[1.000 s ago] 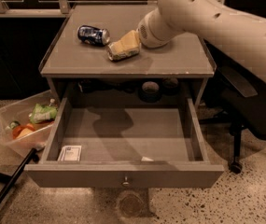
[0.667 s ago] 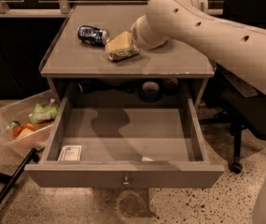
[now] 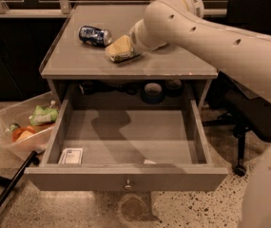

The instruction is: Place 7up can into top drawer

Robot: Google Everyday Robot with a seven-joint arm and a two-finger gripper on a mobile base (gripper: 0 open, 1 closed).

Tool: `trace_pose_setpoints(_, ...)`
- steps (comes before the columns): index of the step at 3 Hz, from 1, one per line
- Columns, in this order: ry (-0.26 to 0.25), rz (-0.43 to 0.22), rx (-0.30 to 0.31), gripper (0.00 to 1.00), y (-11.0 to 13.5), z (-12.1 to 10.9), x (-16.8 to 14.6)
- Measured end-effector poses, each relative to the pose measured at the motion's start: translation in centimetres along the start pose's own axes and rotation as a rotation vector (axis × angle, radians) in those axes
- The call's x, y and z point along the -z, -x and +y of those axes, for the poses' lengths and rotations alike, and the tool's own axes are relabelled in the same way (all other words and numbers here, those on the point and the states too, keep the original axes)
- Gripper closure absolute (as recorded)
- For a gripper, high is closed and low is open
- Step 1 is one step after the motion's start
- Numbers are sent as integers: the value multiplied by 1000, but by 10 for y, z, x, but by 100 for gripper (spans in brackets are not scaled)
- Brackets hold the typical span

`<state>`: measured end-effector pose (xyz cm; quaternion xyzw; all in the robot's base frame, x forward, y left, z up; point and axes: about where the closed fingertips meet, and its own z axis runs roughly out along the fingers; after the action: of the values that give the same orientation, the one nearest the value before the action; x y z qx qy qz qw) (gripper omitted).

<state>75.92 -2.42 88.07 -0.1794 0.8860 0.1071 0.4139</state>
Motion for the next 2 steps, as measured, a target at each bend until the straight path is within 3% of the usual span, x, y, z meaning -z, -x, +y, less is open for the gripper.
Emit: trace_pose_setpoints(2,-7,-16,54,0,1,-10,-28)
